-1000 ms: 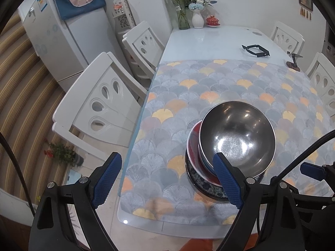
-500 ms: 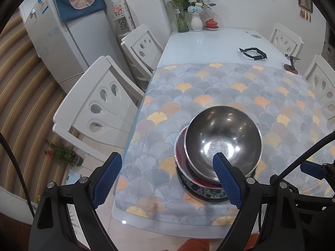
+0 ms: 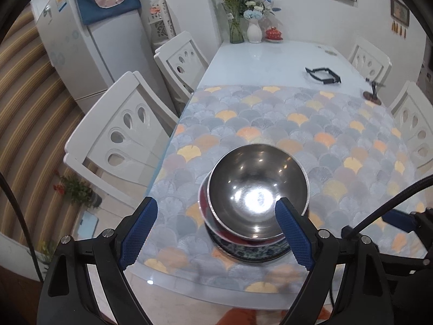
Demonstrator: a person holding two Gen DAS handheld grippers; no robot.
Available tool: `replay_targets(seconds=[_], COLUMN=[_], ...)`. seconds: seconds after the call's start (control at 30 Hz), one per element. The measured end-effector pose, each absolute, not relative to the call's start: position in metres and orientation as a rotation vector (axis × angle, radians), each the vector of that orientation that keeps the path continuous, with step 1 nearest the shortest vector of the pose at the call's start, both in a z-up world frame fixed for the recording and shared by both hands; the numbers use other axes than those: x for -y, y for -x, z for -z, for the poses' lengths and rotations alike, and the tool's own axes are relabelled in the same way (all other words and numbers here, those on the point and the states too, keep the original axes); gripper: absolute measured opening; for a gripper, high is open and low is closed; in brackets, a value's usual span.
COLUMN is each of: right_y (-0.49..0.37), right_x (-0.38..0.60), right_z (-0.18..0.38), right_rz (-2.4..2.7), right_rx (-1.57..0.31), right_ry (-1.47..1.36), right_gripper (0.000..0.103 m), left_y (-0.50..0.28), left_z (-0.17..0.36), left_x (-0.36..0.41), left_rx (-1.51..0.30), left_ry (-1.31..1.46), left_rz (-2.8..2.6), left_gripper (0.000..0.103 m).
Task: Organize plates and bowls
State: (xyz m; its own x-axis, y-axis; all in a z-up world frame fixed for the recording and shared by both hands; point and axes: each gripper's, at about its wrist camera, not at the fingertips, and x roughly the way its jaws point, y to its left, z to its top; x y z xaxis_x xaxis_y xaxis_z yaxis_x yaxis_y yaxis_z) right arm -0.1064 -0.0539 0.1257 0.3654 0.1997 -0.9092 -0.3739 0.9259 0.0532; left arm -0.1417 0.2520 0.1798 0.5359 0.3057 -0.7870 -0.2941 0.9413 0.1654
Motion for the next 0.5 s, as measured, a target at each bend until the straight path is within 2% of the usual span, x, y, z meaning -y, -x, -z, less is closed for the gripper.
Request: replay_targets(seconds=[0.37, 0.5], right_y=[0.094, 0.087], right_x=[0.082, 0.099], right_z=[-0.13, -0.132], right_rz=[-0.397, -0.41], right_rx=[-1.135, -1.131], right_ry=[0.188, 0.181], right_gripper=[0.062, 0.062], left_y=[0.131, 0.132], left_z=[-0.188, -0.197], left_x=[-0.225, -0.208], left_rx=[-0.927, -0.846], left_ry=[-0.017, -0.035], left_rz=[-0.399, -0.455], left_gripper=[0.088, 0.088])
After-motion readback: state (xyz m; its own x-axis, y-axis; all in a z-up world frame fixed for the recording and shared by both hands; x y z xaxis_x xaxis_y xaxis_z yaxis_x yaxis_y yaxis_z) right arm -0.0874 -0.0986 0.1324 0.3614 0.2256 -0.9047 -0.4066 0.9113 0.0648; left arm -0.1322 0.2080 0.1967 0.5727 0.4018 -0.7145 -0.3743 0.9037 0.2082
